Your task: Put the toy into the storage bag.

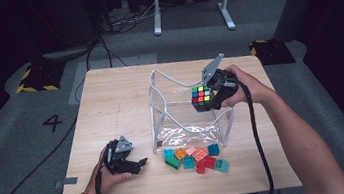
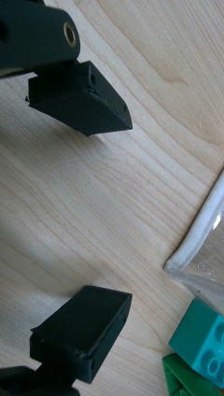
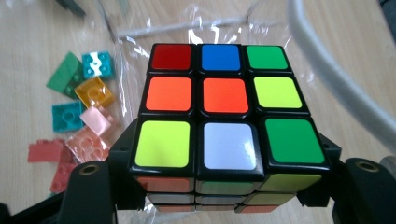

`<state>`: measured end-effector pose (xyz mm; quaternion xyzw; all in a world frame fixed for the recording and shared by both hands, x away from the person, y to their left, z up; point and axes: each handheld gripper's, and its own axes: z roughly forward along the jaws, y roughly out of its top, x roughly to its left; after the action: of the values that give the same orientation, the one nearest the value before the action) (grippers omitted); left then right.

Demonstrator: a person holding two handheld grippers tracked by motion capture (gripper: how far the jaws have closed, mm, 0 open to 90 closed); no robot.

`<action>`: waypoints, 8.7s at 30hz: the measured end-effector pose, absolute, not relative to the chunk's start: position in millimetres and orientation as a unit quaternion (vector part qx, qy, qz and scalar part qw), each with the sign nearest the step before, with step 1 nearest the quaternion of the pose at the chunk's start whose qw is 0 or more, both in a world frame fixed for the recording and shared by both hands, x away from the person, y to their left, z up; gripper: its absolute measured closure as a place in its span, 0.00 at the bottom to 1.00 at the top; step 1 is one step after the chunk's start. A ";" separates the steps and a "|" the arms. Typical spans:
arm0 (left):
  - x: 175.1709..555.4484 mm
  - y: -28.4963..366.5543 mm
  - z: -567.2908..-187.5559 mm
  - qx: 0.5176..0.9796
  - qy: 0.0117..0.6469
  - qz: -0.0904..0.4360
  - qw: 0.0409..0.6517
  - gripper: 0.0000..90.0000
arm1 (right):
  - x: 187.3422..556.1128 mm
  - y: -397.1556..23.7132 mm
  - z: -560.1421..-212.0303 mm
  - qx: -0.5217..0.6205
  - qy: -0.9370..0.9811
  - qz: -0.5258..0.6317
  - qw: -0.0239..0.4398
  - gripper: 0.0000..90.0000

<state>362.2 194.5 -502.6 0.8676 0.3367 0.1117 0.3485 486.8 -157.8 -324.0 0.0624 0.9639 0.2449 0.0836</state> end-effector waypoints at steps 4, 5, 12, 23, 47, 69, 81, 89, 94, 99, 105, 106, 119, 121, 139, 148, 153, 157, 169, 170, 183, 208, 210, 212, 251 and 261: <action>362.2 194.5 -502.5 0.868 0.337 0.112 0.349 0.18 | 490.6 -152.2 -329.7 0.066 0.974 0.204 0.074 0.38; 362.2 194.5 -502.6 0.867 0.337 0.112 0.349 0.18 | 492.1 -150.7 -331.5 0.071 0.978 0.183 0.076 0.38; 362.2 194.5 -502.6 0.867 0.337 0.111 0.349 0.18 | 495.0 -148.9 -338.6 0.089 0.987 0.117 0.065 0.38; 362.2 194.5 -502.5 0.868 0.337 0.112 0.348 0.18 | 493.8 -147.3 -348.6 0.095 0.994 0.013 0.052 0.38; 362.6 194.8 -502.2 0.869 0.334 0.114 0.347 0.17 | 490.2 -150.2 -349.6 0.100 0.993 0.033 0.061 0.38; 362.7 194.8 -502.3 0.869 0.334 0.115 0.347 0.17 | 477.5 -183.3 -311.0 0.123 0.941 0.269 0.167 0.36; 362.5 194.8 -502.3 0.869 0.334 0.115 0.347 0.17 | 457.4 -209.3 -284.8 0.168 0.890 0.370 0.206 0.33; 362.5 194.8 -502.3 0.869 0.334 0.115 0.347 0.17 | 441.8 -227.2 -273.8 0.175 0.866 0.412 0.224 0.33; 362.6 194.8 -502.3 0.869 0.334 0.115 0.347 0.17 | 433.2 -239.2 -270.2 0.182 0.853 0.431 0.231 0.33; 362.6 194.8 -502.3 0.869 0.334 0.115 0.347 0.17 | 424.0 -250.5 -269.9 0.186 0.844 0.442 0.240 0.33; 362.6 194.8 -502.3 0.869 0.334 0.115 0.347 0.17 | 412.7 -261.6 -270.6 0.185 0.840 0.449 0.243 0.33; 362.6 194.8 -502.3 0.869 0.334 0.115 0.347 0.17 | 412.7 -261.6 -270.6 0.185 0.840 0.449 0.243 0.33; 362.4 194.5 -502.5 0.869 0.334 0.113 0.348 0.17 | 388.0 -290.9 -291.0 0.201 0.829 0.463 0.241 0.33; 362.6 194.8 -502.3 0.869 0.334 0.116 0.347 0.17 | 383.8 -295.1 -296.4 0.209 0.825 0.469 0.236 0.33; 362.4 194.6 -502.5 0.869 0.333 0.113 0.348 0.17 | 359.8 -309.3 -387.3 0.230 0.845 0.434 0.211 0.33; 362.3 194.5 -502.6 0.868 0.335 0.114 0.348 0.17 | 345.7 -299.0 -431.6 0.222 0.865 0.407 0.191 0.34; 362.2 194.4 -502.6 0.868 0.335 0.112 0.348 0.17 | 338.2 -296.2 -454.5 0.225 0.873 0.406 0.152 0.34; 362.5 194.6 -502.5 0.869 0.334 0.114 0.348 0.17 | 334.0 -296.0 -472.8 0.229 0.872 0.420 0.107 0.34; 362.5 194.6 -502.5 0.869 0.333 0.114 0.348 0.17 | 320.4 -278.7 -496.8 0.202 0.888 0.406 0.074 0.36; 362.5 194.7 -502.4 0.869 0.333 0.114 0.348 0.17 | 320.3 -276.4 -498.2 0.201 0.888 0.406 0.074 0.36; 362.4 194.6 -502.5 0.869 0.334 0.113 0.348 0.17 | 316.3 -244.3 -502.7 0.181 0.892 0.405 0.085 0.40; 362.1 194.4 -502.7 0.868 0.336 0.114 0.349 0.17 | 333.5 -293.7 -501.2 0.247 0.870 0.407 0.129 0.66; 362.1 194.4 -502.6 0.868 0.336 0.113 0.348 0.17 | 336.5 -301.0 -499.7 0.255 0.863 0.415 0.136 0.66; 362.2 194.4 -502.7 0.868 0.336 0.114 0.349 0.17 | 339.9 -307.8 -498.2 0.259 0.856 0.424 0.144 0.66; 362.2 194.5 -502.6 0.868 0.336 0.114 0.348 0.17 | 437.2 -337.2 -372.6 0.302 0.785 0.486 0.238 0.66; 362.2 194.5 -502.6 0.868 0.336 0.114 0.348 0.17 | 458.8 -327.2 -343.4 0.295 0.779 0.499 0.237 0.66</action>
<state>362.2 194.5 -502.6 0.8676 0.3361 0.1139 0.3483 458.8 -327.2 -343.4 0.2947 0.7793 0.4995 0.2373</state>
